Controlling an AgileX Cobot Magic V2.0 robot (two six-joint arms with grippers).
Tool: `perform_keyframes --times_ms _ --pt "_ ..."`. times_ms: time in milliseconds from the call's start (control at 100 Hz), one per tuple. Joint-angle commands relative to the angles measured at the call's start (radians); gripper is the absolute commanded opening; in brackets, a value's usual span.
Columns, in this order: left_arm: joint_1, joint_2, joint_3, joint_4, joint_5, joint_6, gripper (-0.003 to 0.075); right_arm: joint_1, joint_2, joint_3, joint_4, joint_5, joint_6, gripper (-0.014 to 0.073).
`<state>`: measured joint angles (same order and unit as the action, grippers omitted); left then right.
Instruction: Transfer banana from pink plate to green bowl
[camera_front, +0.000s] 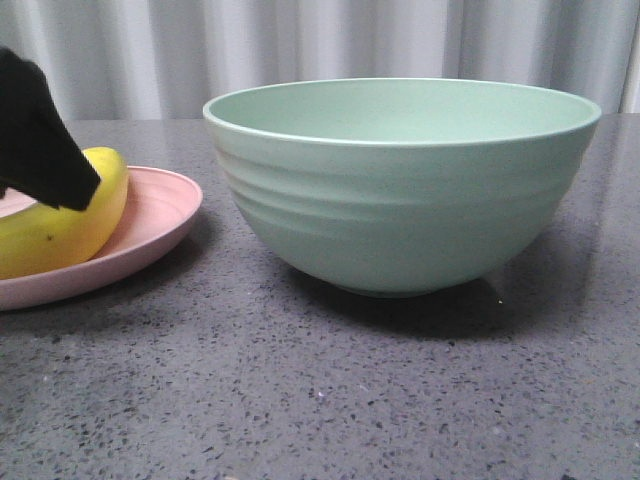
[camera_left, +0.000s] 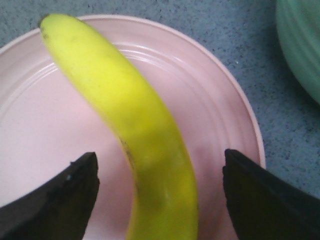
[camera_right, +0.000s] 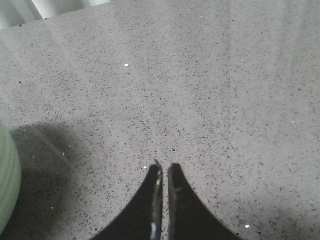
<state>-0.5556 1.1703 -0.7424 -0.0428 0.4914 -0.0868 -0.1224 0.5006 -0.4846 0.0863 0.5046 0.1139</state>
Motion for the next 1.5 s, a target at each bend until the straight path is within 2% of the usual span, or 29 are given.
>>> perform_keyframes --times_ms 0,310,640,810,960,1130,1320,1410,1490 --pt "-0.005 0.02 -0.037 -0.008 -0.047 0.0 0.0472 -0.006 0.011 -0.029 -0.003 -0.078 0.0 -0.0064" --pt "-0.005 0.052 -0.037 -0.008 -0.067 0.0 0.0463 -0.006 0.011 -0.029 -0.003 -0.071 0.0 -0.0064" --pt "-0.005 0.052 -0.037 -0.008 -0.067 0.0 0.0178 -0.006 0.011 -0.029 -0.003 -0.071 0.0 -0.0064" --pt "-0.005 0.052 -0.037 -0.008 -0.067 0.0 0.0098 -0.006 0.011 -0.029 -0.003 -0.049 0.0 -0.0064" --pt "-0.005 0.046 -0.046 -0.008 -0.06 0.0 0.0095 0.014 0.011 -0.047 -0.002 -0.006 0.0 -0.0064" --pt "-0.008 -0.006 -0.096 -0.01 -0.054 0.0 0.0095 0.079 0.032 -0.125 -0.002 0.094 -0.061 -0.0064" --pt "-0.069 -0.08 -0.179 -0.01 -0.038 0.018 0.0096 0.181 0.121 -0.253 0.004 0.169 -0.061 -0.0057" --pt "-0.119 -0.098 -0.207 -0.014 -0.029 0.018 0.0096 0.249 0.174 -0.311 0.025 0.167 -0.061 -0.0011" --pt "-0.17 -0.1 -0.216 -0.015 -0.029 0.018 0.0096 0.312 0.223 -0.359 0.056 0.167 -0.061 0.0082"
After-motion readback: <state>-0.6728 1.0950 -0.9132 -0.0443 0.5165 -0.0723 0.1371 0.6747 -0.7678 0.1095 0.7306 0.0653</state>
